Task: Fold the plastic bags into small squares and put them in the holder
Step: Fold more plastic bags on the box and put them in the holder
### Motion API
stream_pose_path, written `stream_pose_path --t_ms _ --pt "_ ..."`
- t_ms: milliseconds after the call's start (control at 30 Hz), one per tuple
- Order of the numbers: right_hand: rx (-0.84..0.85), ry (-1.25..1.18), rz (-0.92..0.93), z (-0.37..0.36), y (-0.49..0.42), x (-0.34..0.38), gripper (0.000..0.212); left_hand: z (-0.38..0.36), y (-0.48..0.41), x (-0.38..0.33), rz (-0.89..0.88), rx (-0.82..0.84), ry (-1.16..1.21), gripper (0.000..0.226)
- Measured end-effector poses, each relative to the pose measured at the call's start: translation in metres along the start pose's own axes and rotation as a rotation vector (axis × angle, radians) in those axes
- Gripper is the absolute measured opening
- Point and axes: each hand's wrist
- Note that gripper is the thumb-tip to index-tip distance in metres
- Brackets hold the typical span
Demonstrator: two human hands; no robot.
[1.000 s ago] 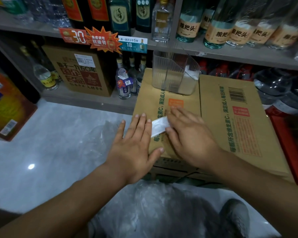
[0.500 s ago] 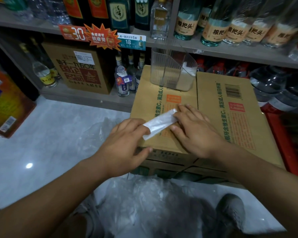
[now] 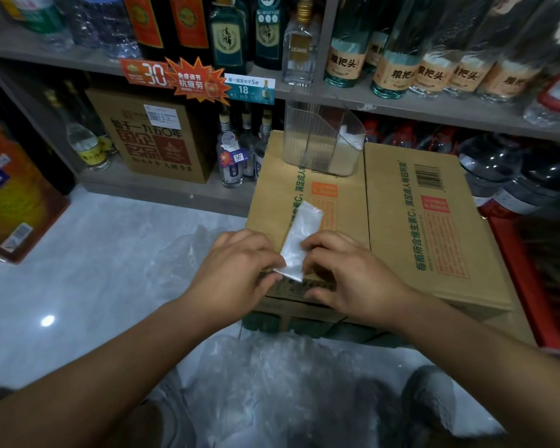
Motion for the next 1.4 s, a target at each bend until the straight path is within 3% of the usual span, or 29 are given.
stream_pose_path --t_ms 100,200,400,533,633,767,867,1033,1200,1400 --pt "-0.086 0.03 0.048 -0.005 0.001 -0.001 0.022 0.003 -0.002 -0.005 0.025 -0.009 0.061 0.033" --pt "-0.128 0.043 0.091 -0.005 0.0 -0.001 0.009 0.005 -0.004 -0.006 0.02 -0.034 0.123 0.029" --pt "-0.102 0.036 0.124 0.0 -0.001 0.001 0.006 0.01 -0.015 -0.003 0.02 0.046 0.233 0.056" --pt "-0.082 0.06 0.112 0.002 0.0 0.004 0.013 0.006 -0.017 -0.003 0.128 0.058 0.294 0.044" --pt "-0.084 -0.059 0.026 0.006 0.001 0.009 0.009 0.002 -0.021 -0.004 0.199 -0.008 0.347 0.032" --pt "-0.094 -0.42 -0.224 0.013 -0.006 0.017 0.01 -0.002 -0.031 -0.001 0.339 -0.089 0.478 0.023" --pt "-0.207 -0.525 -0.393 0.014 -0.025 0.014 0.012 -0.005 -0.037 0.0 0.427 -0.09 0.515 0.016" --pt "-0.303 -0.437 -0.46 0.006 -0.057 -0.004 0.015 -0.004 -0.052 -0.003 0.484 -0.052 0.397 0.021" --pt "-0.26 -0.163 -0.252 0.002 -0.062 -0.009 0.02 0.0 -0.061 -0.004 0.476 -0.001 0.294 0.026" --pt "-0.183 0.013 -0.111 0.0 -0.055 -0.017 0.02 0.002 -0.046 -0.003 0.426 0.016 0.441 0.022"
Point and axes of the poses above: each hand's wrist, its own y-axis away from the middle knuckle, its own z-axis out of the back of the hand, x = y × z, and after that the axes turned 8 degrees about -z, right-handed
